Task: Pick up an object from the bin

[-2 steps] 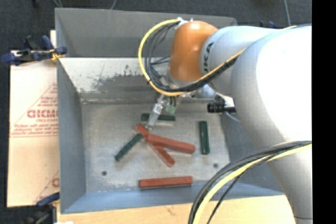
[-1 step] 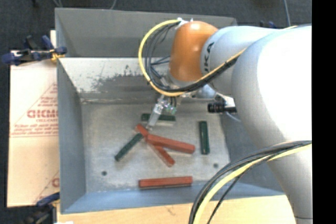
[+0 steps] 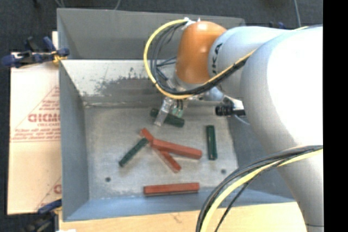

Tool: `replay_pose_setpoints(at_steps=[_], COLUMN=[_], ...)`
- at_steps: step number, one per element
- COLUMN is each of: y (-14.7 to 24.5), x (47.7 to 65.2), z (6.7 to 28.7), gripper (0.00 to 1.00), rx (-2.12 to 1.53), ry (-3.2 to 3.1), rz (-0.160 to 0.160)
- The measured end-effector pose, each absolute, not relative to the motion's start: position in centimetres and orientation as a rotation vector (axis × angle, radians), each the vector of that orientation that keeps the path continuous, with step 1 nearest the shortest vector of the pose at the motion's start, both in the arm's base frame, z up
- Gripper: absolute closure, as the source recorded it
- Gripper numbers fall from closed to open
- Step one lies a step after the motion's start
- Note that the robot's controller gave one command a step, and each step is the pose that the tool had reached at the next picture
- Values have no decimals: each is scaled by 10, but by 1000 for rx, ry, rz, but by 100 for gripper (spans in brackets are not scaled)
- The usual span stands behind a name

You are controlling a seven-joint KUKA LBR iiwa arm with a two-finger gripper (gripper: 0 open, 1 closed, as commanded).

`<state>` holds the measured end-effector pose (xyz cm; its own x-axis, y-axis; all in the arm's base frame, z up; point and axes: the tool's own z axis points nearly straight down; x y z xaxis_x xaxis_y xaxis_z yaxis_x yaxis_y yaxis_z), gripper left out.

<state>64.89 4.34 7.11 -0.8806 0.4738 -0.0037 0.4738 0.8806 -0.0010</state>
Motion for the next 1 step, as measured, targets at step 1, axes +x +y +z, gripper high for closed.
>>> replay_pose_setpoints(at_steps=[1], y=[41], x=[651], z=[91], gripper=[100], rx=[765], ry=[3039], rz=[-2])
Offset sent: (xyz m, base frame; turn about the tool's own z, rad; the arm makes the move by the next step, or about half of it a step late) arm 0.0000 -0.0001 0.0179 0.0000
